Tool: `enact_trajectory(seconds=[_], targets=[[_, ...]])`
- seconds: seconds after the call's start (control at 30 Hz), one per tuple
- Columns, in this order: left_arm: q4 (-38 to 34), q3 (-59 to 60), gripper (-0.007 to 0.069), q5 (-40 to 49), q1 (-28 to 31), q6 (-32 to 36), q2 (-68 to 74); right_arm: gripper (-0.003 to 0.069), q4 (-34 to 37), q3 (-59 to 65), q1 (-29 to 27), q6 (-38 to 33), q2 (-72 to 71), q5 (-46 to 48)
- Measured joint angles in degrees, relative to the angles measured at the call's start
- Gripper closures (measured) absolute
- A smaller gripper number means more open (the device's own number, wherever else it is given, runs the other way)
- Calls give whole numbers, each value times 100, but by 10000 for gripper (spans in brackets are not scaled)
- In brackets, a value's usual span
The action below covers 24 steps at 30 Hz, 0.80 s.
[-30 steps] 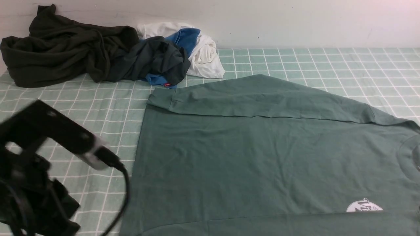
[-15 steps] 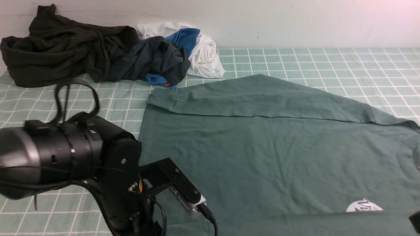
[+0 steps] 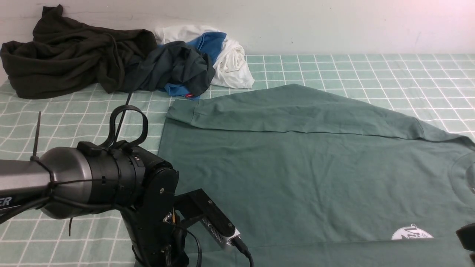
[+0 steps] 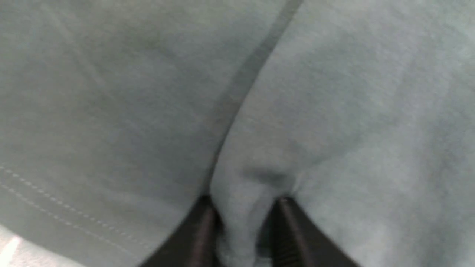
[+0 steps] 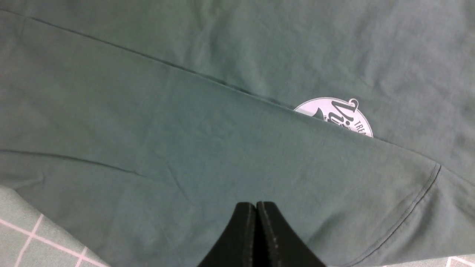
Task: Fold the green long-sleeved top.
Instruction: Use the left arm to clamp the cuff closest to it, then use the left arm to drag and place the cuff at the centered position on the left edge of the fabric
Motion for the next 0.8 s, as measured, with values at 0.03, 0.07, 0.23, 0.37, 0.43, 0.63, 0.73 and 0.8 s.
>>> enact_trajectory(seconds=[0.03,0.07,0.23,0.37,0.43,0.63,0.73,0.8], targets=[[-12,0,476,0,0,0,0,673,0,2,0,0,0,0],[-28,-5,520,0,0,6,0,673,0,7,0,0,0,0],[206,-483,593,267,0,5,-6,673,0,9,0,0,0,-12],[516,-1499,594,775,0,11,-6,673,-35,9,0,0,0,-151],[597,-1855,594,918,0,11,-6,673,-83,9,0,0,0,-194],[969,-3782,594,1622,0,20,210,673,-416,9,0,102,0,-306],[1044,-4497,594,1990,69,20,508,673,-623,9,0,316,0,-306],[1018,-4767,594,2162,163,20,696,673,-747,9,0,440,0,-306]])
